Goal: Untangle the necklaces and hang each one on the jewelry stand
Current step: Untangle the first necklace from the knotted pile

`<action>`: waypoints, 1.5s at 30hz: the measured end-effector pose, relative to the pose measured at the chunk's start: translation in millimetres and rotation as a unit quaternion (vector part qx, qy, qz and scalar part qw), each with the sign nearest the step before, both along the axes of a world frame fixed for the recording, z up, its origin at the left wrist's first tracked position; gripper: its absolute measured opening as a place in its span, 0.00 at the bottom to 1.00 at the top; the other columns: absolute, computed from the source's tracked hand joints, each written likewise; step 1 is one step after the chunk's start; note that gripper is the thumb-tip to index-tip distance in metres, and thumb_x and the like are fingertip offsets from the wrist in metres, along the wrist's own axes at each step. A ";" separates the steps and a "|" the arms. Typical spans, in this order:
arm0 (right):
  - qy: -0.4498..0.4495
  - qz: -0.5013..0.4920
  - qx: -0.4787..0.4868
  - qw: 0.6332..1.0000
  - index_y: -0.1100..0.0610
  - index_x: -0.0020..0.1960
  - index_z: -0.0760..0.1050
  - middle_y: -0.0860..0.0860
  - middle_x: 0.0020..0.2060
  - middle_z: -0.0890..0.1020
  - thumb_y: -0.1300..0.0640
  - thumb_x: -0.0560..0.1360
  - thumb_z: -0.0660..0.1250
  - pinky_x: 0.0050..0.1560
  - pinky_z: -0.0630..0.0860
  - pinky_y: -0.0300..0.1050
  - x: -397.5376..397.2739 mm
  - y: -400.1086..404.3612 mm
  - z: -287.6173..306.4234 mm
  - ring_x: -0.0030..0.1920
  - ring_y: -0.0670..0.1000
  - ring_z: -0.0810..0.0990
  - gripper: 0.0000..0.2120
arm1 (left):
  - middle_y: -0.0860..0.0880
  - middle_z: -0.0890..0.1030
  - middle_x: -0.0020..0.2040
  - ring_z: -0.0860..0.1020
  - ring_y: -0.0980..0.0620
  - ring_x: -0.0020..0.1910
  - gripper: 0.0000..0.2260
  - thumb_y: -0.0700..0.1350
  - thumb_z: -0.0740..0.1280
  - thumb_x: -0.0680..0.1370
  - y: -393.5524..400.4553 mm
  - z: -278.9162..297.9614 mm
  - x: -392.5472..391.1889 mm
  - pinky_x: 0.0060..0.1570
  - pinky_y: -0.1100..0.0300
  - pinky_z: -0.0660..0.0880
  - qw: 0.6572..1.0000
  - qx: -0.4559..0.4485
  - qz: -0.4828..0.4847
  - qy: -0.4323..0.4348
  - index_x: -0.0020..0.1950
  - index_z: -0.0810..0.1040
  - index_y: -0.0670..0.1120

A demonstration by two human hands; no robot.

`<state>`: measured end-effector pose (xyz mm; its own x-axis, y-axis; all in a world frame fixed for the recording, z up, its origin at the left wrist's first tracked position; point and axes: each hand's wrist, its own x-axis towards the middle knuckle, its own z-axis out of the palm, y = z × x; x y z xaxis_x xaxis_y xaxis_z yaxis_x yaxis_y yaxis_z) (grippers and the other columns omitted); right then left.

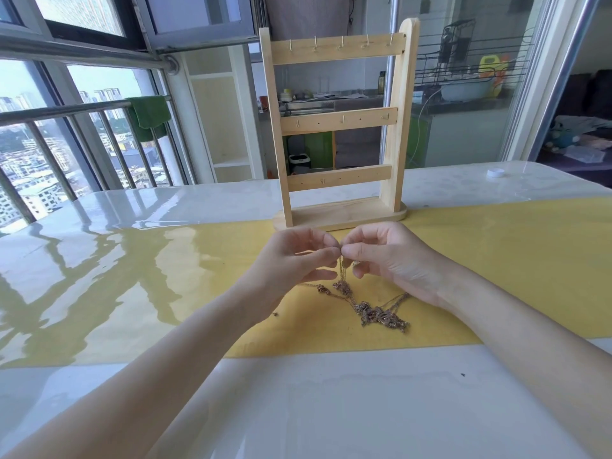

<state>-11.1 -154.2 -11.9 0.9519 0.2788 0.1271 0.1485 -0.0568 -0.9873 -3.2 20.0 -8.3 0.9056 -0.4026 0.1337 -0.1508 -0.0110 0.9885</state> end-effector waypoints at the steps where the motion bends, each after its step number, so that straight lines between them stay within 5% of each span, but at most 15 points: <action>1: 0.005 0.007 0.013 1.000 0.64 0.45 0.77 0.55 0.37 0.80 0.66 0.74 0.67 0.37 0.75 0.38 -0.5 0.2 0.1 0.34 0.45 0.78 0.01 | 0.49 0.79 0.36 0.79 0.55 0.35 0.05 0.34 0.67 0.76 -1.5 -0.5 -0.2 0.39 0.64 0.78 0.999 0.018 0.014 -0.030 0.41 0.77 0.41; 8: -0.031 -0.037 -0.012 0.999 0.60 0.43 0.75 0.54 0.38 0.81 0.70 0.71 0.70 0.39 0.75 0.37 0.7 4.4 -0.2 0.39 0.47 0.78 0.07 | 0.50 0.79 0.36 0.80 0.55 0.37 0.06 0.33 0.67 0.75 -1.9 -3.1 -0.2 0.43 0.62 0.80 0.995 0.062 0.048 -0.069 0.40 0.76 0.42; 15: -0.041 -0.038 -0.006 0.998 0.57 0.44 0.70 0.52 0.37 0.80 0.71 0.71 0.69 0.40 0.74 0.38 -0.1 5.5 1.9 0.39 0.49 0.76 0.12 | 0.51 0.78 0.36 0.77 0.56 0.36 0.06 0.35 0.68 0.76 1.6 -4.3 2.3 0.37 0.64 0.77 0.997 -0.026 0.014 0.069 0.43 0.75 0.45; 24: -0.174 -0.063 -0.157 0.970 0.53 0.41 0.68 0.47 0.36 0.76 0.69 0.70 0.68 0.42 0.74 0.40 -4.9 18.3 3.3 0.37 0.46 0.73 0.13 | 0.50 0.78 0.33 0.75 0.56 0.34 0.03 0.37 0.68 0.76 1.9 -3.5 5.0 0.37 0.64 0.77 0.992 -0.019 0.024 0.126 0.45 0.76 0.45; 32: -0.323 -0.089 -0.315 0.888 0.51 0.47 0.68 0.44 0.37 0.73 0.67 0.71 0.67 0.39 0.66 0.32 -2.4 20.8 -7.5 0.39 0.38 0.69 0.13 | 0.46 0.82 0.41 0.76 0.54 0.37 0.05 0.35 0.69 0.75 2.0 -5.5 5.0 0.37 0.65 0.75 0.995 0.041 0.083 0.031 0.45 0.75 0.44; 45: -0.268 -0.089 -0.236 0.930 0.47 0.43 0.64 0.47 0.35 0.78 0.69 0.70 0.70 0.41 0.75 0.44 1.4 17.6 -4.9 0.35 0.45 0.74 0.21 | 0.53 0.76 0.34 0.73 0.61 0.28 0.07 0.33 0.67 0.75 -2.0 -4.9 2.0 0.33 0.68 0.73 0.994 0.068 0.071 -0.048 0.43 0.75 0.45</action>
<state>-9.7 -136.7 -16.8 0.8230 0.2683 0.5006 0.5593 -0.5362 -0.6322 -1.2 17.9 -13.2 0.9402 -0.2916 0.1759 -0.2321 -0.1708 0.9576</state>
